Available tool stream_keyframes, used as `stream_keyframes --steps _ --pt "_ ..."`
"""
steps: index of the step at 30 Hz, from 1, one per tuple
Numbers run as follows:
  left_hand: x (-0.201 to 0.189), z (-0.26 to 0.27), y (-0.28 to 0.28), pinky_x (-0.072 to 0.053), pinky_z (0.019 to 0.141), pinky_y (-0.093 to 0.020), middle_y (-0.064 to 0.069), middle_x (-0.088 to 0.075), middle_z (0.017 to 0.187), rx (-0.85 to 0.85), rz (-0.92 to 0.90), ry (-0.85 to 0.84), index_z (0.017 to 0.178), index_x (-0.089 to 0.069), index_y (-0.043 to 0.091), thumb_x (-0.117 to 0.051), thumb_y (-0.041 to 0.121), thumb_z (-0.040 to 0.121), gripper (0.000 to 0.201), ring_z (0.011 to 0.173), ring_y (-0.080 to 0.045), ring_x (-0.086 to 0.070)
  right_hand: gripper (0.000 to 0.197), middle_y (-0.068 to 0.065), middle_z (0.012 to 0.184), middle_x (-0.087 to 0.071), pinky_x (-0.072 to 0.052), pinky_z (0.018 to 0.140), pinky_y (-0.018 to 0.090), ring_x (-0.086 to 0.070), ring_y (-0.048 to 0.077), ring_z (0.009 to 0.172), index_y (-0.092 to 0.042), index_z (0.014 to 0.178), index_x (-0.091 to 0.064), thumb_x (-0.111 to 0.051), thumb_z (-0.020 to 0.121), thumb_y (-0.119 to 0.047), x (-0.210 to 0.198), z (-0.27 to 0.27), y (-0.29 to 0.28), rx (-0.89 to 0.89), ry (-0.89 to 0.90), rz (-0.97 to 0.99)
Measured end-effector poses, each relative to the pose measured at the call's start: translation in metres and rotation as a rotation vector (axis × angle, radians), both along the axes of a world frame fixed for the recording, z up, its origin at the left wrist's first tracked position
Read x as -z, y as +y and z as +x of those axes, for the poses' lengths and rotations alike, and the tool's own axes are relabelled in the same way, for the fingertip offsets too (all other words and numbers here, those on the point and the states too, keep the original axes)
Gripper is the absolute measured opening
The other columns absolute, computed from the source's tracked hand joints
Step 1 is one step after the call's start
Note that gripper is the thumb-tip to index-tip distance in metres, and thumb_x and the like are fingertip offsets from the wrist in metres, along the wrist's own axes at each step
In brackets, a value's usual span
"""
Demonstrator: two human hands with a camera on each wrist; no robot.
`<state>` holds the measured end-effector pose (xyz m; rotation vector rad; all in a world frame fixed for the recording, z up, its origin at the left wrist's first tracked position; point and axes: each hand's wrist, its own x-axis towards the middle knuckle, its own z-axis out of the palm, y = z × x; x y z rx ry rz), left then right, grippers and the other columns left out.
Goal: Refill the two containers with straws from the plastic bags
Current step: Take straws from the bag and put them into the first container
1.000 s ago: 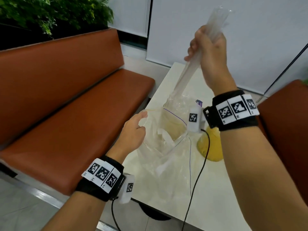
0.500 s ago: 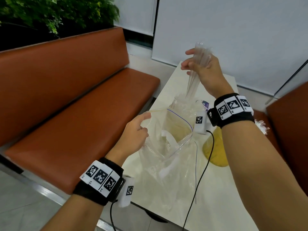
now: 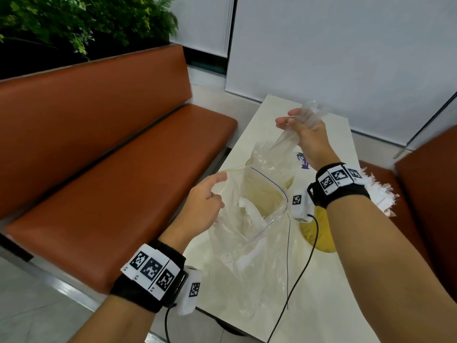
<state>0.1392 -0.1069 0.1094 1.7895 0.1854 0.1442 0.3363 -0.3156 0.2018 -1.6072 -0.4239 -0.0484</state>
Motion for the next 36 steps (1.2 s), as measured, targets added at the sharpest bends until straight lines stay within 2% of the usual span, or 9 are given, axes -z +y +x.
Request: stream_keyframes --steps 9,13,20,23,26,28,31,34,36 --pt "-0.007 -0.002 -0.006 -0.059 0.090 -0.041 0.015 -0.056 0.141 0.011 0.037 -0.007 0.141 -0.055 0.023 -0.041 -0.007 0.089 0.062 0.090 0.018 -0.062 0.022 0.015 0.100 -0.072 -0.055 0.093 0.050 -0.072 0.037 0.105 -0.016 0.094 -0.066 -0.073 0.083 0.003 -0.033 0.001 -0.001 -0.110 -0.006 -0.107" --pt "-0.010 -0.004 -0.008 -0.059 0.077 -0.028 0.014 -0.059 0.130 0.013 0.063 0.000 0.141 -0.054 0.025 -0.042 -0.005 0.091 0.060 0.094 -0.007 -0.069 0.020 0.015 0.095 -0.074 -0.057 0.086 0.036 -0.074 0.028 0.094 -0.014 0.095 -0.065 -0.070 0.087 0.004 -0.009 0.002 0.009 -0.179 0.050 -0.316" --pt "-0.008 -0.006 -0.008 -0.052 0.069 -0.014 0.021 -0.054 0.136 0.012 0.051 -0.010 0.141 -0.055 0.023 -0.042 -0.006 0.092 0.059 0.087 0.005 -0.067 0.020 0.015 0.093 -0.072 -0.052 0.096 0.043 -0.067 0.025 0.091 -0.013 0.098 -0.066 -0.070 0.087 0.003 0.032 -0.003 0.010 -0.061 0.072 -0.222" --pt "-0.009 -0.005 -0.009 -0.050 0.069 -0.007 0.025 -0.054 0.129 0.019 0.051 -0.011 0.141 -0.055 0.023 -0.042 -0.005 0.092 0.058 0.088 0.011 -0.065 0.044 0.016 0.104 -0.073 -0.058 0.088 0.039 -0.070 0.018 0.091 -0.007 0.114 -0.068 -0.078 0.075 0.010 0.019 -0.005 0.011 0.046 -0.014 -0.184" --pt "-0.008 -0.004 -0.008 -0.055 0.070 -0.014 0.027 -0.057 0.108 0.014 0.067 0.006 0.141 -0.055 0.026 -0.043 -0.004 0.092 0.058 0.092 -0.002 -0.068 0.084 0.016 0.115 -0.068 -0.061 0.078 0.030 -0.074 0.020 0.092 -0.029 0.131 -0.050 -0.082 0.066 0.012 0.000 -0.008 0.011 0.123 -0.214 -0.074" --pt "-0.008 -0.003 -0.008 -0.055 0.072 -0.016 0.027 -0.058 0.106 0.015 0.072 0.012 0.141 -0.055 0.026 -0.043 -0.003 0.092 0.058 0.094 0.002 -0.066 0.087 0.006 0.122 -0.064 -0.058 0.078 0.025 -0.072 0.017 0.098 -0.038 0.135 -0.045 -0.080 0.068 0.005 -0.009 -0.006 0.009 0.207 -0.425 -0.183" --pt "-0.010 -0.002 -0.009 -0.054 0.073 -0.013 0.026 -0.056 0.121 0.023 0.068 0.003 0.141 -0.055 0.024 -0.042 -0.006 0.092 0.059 0.092 0.015 -0.062 0.051 0.004 0.128 -0.067 -0.054 0.095 0.034 -0.066 0.022 0.112 -0.018 0.134 -0.062 -0.063 0.086 -0.002 0.007 0.000 0.007 0.229 -0.689 -0.522" --pt "-0.009 -0.002 -0.009 -0.050 0.074 -0.009 0.019 -0.055 0.133 0.036 0.065 -0.003 0.142 -0.054 0.022 -0.042 -0.007 0.091 0.060 0.090 0.019 -0.061 0.039 0.014 0.137 -0.063 -0.043 0.110 0.043 -0.056 0.031 0.131 -0.011 0.138 -0.060 -0.045 0.102 -0.015 0.052 -0.007 0.004 0.134 -0.589 -0.959" --pt "-0.009 -0.002 -0.009 -0.050 0.070 -0.007 0.020 -0.057 0.124 0.040 0.071 0.009 0.142 -0.054 0.023 -0.042 -0.006 0.092 0.059 0.093 0.005 -0.066 0.040 0.017 0.141 -0.058 -0.031 0.117 0.042 -0.046 0.034 0.140 -0.005 0.140 -0.055 -0.038 0.107 -0.021 0.064 -0.014 0.003 0.039 -0.504 -1.072"
